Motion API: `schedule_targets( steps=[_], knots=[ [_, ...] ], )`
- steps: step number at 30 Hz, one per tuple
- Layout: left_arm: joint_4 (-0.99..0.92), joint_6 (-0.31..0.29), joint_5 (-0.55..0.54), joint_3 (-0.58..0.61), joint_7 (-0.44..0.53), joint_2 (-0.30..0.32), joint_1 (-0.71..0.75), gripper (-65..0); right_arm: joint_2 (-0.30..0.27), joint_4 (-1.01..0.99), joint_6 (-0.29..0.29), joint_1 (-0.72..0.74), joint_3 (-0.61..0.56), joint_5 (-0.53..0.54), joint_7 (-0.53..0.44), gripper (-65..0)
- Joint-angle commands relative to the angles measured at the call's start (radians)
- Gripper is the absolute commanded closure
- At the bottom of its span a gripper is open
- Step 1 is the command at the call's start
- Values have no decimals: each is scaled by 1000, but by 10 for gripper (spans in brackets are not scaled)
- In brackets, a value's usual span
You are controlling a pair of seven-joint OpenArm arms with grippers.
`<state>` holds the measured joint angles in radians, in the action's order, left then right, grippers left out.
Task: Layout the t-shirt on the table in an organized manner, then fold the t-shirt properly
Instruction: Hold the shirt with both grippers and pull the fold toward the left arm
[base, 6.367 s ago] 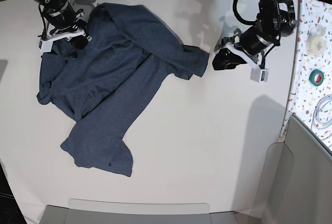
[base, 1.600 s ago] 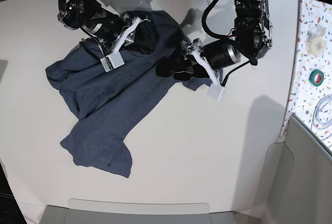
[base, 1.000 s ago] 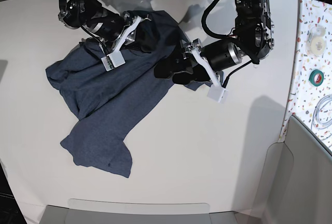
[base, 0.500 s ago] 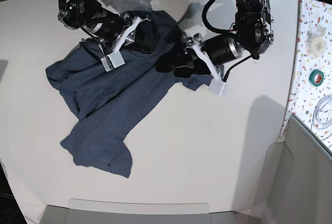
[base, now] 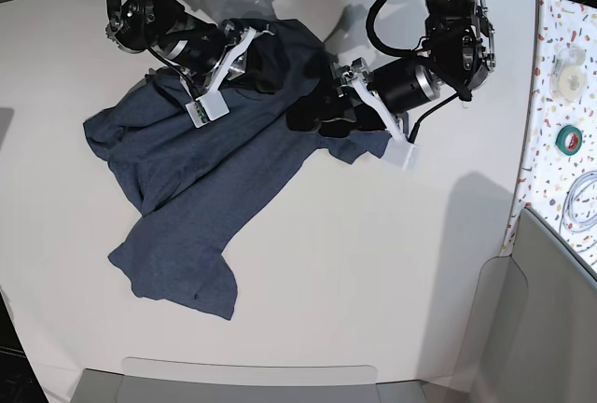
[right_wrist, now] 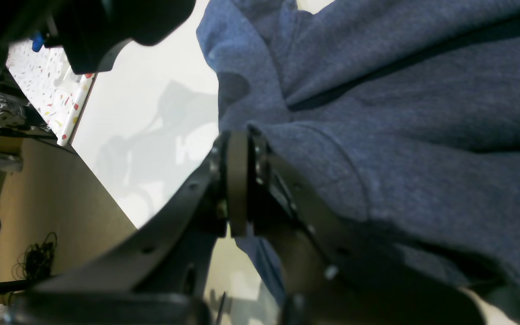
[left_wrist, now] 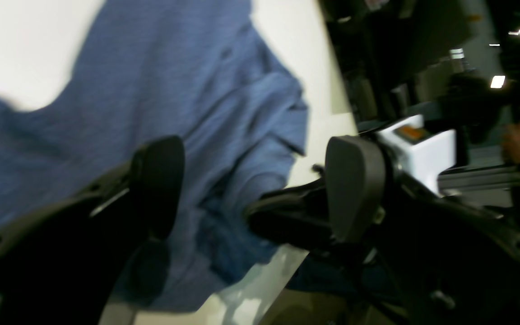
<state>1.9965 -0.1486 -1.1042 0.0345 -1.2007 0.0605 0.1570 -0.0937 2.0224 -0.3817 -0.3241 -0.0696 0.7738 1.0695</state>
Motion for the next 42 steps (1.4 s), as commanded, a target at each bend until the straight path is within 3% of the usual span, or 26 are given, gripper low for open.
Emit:
schedule_targets(
  steps=[1, 7, 12, 16, 25, 38, 42],
  knots=[
    [20, -6, -29, 8, 14, -9, -12, -474, 2, 18, -3, 1, 1, 22, -25, -15],
    [17, -6, -24, 63, 18, -1, -23, -474, 4, 18, -3, -14, 20, 22, -33, -15],
    [16, -6, -23, 58, 12, 2, -29, -474, -11, 19, -9, -7, 17, 23, -19, -15],
    [14, -6, -29, 54, 20, 42, -30, -474, -8, 18, -12, 13, 21, 79, -21, -15],
    [-12, -6, -24, 54, 22, 43, -33, -474, -10, 18, -13, 16, 15, 88, -21, -15],
    [71, -6, -30, -11, 23, 42, 22, -474, -10, 18, -7, 10, 15, 79, -22, -15],
    [76, -6, -57, -11, 23, 43, 46, -475, -8, 18, -4, 9, 15, 16, -22, -15]
  ],
)
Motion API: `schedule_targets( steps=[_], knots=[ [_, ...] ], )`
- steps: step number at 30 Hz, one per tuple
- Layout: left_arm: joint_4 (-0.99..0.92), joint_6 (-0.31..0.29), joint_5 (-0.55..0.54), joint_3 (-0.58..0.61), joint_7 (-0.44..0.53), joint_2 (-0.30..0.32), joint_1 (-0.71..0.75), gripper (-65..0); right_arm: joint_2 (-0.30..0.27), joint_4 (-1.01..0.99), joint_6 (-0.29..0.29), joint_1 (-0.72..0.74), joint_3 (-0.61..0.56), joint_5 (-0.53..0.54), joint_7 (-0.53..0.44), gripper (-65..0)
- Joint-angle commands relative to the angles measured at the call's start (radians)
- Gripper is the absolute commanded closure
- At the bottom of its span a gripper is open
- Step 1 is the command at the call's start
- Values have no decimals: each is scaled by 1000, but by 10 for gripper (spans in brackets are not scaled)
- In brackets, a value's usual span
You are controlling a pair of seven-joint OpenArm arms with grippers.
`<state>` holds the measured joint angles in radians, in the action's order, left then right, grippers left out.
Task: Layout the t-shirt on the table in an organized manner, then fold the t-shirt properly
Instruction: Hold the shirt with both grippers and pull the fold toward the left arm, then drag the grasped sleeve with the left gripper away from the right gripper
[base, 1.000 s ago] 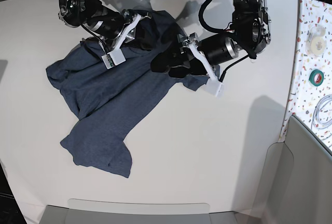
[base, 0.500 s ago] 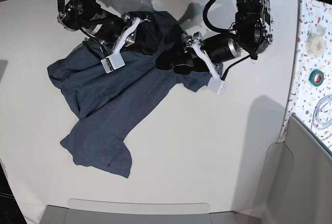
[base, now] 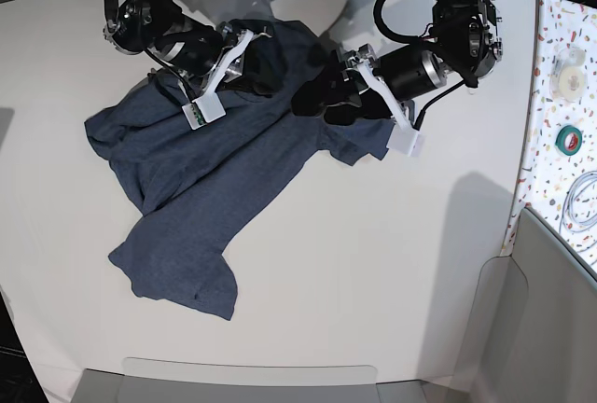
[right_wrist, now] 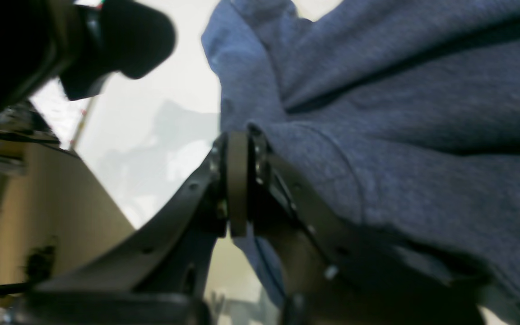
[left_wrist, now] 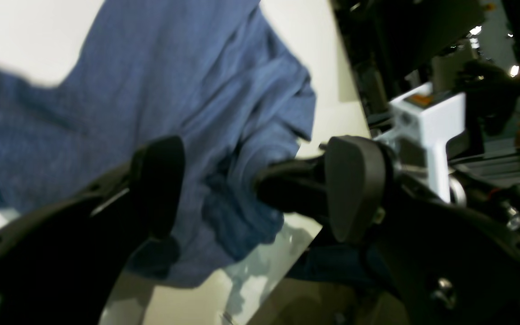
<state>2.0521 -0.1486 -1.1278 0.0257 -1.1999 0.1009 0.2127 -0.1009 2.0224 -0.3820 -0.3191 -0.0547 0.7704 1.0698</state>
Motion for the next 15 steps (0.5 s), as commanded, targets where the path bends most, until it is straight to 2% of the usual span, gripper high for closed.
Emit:
schedule_targets(
  steps=[1, 8, 13, 15],
  knots=[
    [18, -6, -50, -2, 22, 4, -5, -475, 2, 18, -4, 1, 0, 10, -23, -15],
    [18, -6, -133, -54, 13, 6, 12, -475, 3, 18, -1, -5, -14, 8, -24, -15],
    [20, 1, -127, -45, 12, 6, 8, -475, 3, 21, 108, -10, -29, 8, -36, -16],
    [20, 51, -133, -43, 12, 6, 8, -476, -3, 24, 147, -7, -49, 8, -58, -16]
  ],
)
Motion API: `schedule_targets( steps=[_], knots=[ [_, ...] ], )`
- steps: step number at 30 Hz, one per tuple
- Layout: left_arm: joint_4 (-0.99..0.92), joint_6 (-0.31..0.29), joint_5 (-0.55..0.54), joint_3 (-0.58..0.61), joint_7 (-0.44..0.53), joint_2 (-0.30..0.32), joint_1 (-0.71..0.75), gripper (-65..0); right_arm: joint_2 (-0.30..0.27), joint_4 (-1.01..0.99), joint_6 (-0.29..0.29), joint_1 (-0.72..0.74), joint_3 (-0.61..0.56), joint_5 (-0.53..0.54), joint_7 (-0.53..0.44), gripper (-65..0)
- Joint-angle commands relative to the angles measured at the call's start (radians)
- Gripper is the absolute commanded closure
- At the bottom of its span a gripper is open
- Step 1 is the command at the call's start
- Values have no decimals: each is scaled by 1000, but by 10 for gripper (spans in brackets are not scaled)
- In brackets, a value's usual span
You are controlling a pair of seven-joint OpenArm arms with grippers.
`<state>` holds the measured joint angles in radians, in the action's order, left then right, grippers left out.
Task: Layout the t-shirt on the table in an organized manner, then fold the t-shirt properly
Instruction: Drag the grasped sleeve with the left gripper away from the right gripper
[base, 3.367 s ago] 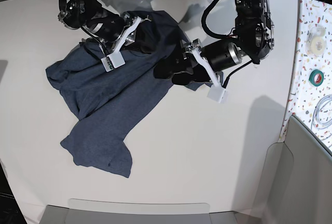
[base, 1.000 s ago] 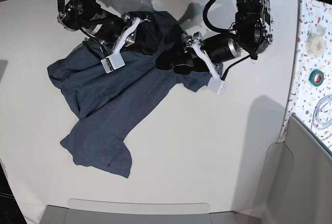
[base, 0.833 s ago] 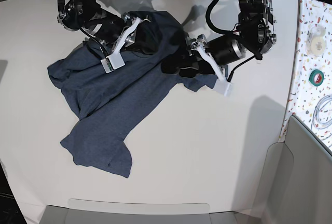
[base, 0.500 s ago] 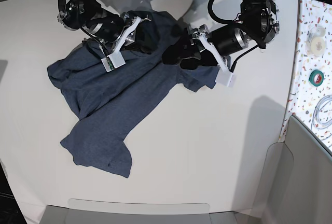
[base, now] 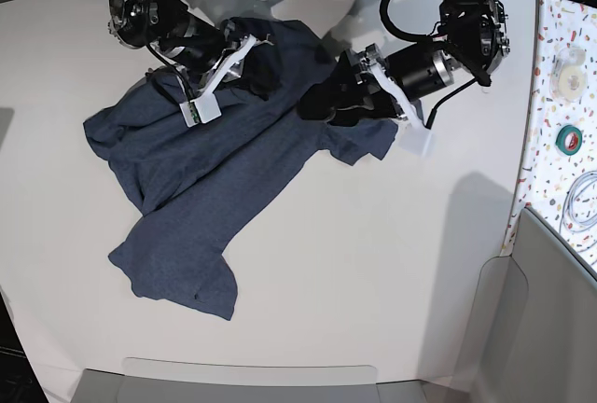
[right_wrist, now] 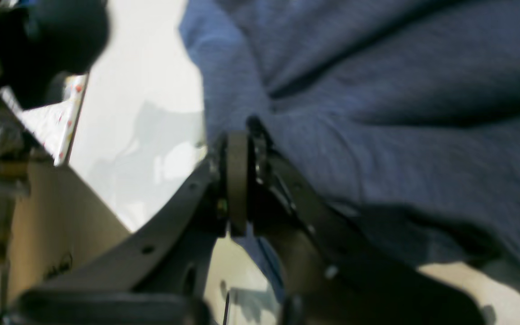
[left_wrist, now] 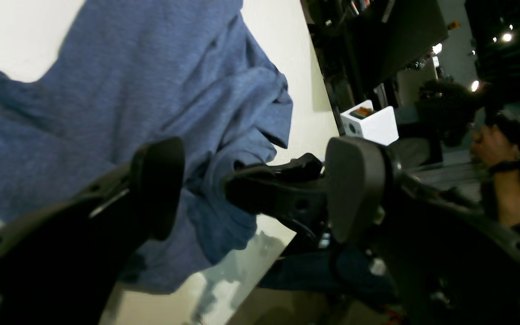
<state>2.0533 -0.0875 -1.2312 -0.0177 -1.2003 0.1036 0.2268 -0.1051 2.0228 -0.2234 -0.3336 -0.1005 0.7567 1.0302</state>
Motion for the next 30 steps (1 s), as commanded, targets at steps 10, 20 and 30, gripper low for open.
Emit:
schedule_targets(
  steps=[10, 20, 30],
  knots=[
    [17, 59, -32, 35, 13, 49, -31, -476, 0, 20, -1, 32, -9, 14, -26, -16],
    [14, 64, -20, -72, 15, 75, -45, -476, 8, 20, 3, 63, -17, -65, -26, -17],
    [7, 64, -20, -149, 17, 219, -42, -476, 0, 23, 3, 60, -55, -72, -21, -131]
  ],
)
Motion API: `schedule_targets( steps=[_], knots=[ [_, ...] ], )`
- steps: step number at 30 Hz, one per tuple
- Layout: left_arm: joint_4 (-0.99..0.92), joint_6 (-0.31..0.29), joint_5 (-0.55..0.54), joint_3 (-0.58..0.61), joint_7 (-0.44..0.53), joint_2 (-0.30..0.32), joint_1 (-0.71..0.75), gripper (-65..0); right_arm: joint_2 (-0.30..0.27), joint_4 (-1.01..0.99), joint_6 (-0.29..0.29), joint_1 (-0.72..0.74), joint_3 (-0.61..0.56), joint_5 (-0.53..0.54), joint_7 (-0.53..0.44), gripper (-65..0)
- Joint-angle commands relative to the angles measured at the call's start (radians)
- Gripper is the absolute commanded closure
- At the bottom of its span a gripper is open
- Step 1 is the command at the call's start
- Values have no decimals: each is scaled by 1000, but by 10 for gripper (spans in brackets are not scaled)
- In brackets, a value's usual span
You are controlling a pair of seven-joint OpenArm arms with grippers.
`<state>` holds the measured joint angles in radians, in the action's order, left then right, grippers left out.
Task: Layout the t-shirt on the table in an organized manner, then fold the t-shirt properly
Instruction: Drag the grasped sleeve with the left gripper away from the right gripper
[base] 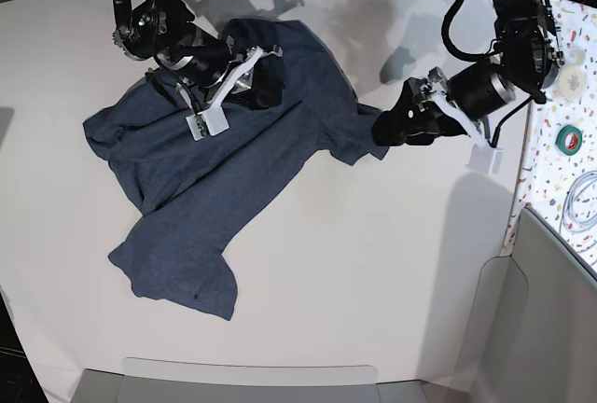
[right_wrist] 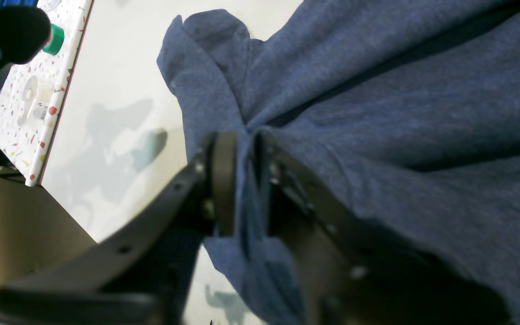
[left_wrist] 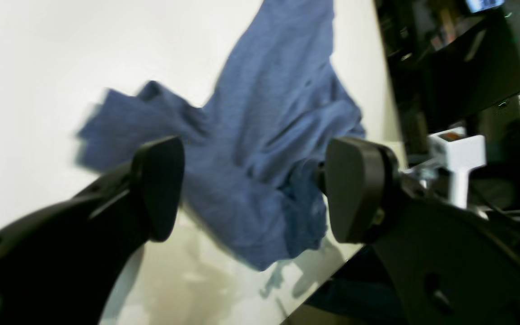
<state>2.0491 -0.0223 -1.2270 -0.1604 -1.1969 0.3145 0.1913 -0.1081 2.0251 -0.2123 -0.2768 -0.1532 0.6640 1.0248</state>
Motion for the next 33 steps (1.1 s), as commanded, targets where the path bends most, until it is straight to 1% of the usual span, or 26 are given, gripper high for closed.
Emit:
schedule_targets(
  steps=[1, 4, 9, 10, 11, 14, 16, 18, 22, 26, 29, 33],
  knots=[
    [5, -1, -24, -6, 10, 24, -6, -476, 0, 21, -8, 1, -16, 21, -16, -145],
    [0, -6, -24, 0, 9, 70, 12, -476, -43, 21, -6, 1, -49, 21, -16, -154],
    [-1, -6, -24, -3, 9, 76, 23, -474, -98, 21, -6, -3, -50, 23, -18, -152],
    [-1, -6, -24, -3, 9, 76, 24, -474, -107, 21, -6, -9, -50, 24, -19, -143],
    [-1, -6, -24, -3, 9, 76, 26, -473, -110, 23, -6, -16, -49, 26, -21, -123],
    [-1, -6, -24, -5, -27, 76, 44, -473, -114, 23, -5, -25, -49, 23, -21, -5],
    [-1, -6, -24, -5, -73, 76, 41, -469, -114, 23, -5, -29, -47, 23, -21, 0],
    [-1, -6, -24, -5, -97, 76, 38, -439, -115, 23, -5, -35, -47, 23, -21, 0],
    [-1, -6, -24, -6, -102, 76, 38, -356, -118, 23, -3, -43, -44, 23, -22, 0],
    [-1, -8, -32, -52, -111, 76, 38, -314, -115, 23, -3, -78, 39, 23, -22, 0],
    [2, -8, -30, -61, -111, 76, 43, -264, -117, 23, -3, -103, 106, 27, -22, 0],
    [-1, -8, -29, -67, -111, 76, 46, -205, -117, 23, -6, -123, 157, 27, -22, 0]
  ],
)
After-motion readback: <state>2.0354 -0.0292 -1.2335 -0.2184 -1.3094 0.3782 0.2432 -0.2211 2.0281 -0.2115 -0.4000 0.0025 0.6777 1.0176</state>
